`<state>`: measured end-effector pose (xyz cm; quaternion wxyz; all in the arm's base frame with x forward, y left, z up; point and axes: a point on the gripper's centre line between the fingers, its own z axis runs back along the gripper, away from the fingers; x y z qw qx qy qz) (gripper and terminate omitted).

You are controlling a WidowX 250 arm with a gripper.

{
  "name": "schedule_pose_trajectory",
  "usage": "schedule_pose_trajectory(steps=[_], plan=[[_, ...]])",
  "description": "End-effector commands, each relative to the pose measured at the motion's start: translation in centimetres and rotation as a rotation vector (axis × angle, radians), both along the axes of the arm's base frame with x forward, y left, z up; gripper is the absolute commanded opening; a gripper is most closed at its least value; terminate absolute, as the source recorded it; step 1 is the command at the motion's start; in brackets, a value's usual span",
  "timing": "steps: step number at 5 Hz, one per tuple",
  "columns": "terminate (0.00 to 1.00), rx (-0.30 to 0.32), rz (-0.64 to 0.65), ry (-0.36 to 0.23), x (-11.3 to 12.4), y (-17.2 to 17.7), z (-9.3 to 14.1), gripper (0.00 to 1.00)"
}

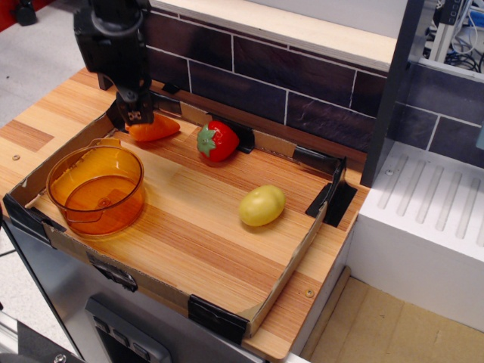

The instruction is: Put carrot in pot

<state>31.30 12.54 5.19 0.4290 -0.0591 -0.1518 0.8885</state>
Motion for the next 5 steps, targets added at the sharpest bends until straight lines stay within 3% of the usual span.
schedule_pose_trajectory(steps=[1,4,5], plan=[[0.0,0.037,0.054,0.04,0.7,-0.8,-1.9,1.0],[0.0,0.106,0.077,0.066,-0.3,0.2,-3.8,1.0],[0.0,0.116,0.096,0.077,-0.5,0.3,-4.1,0.0]])
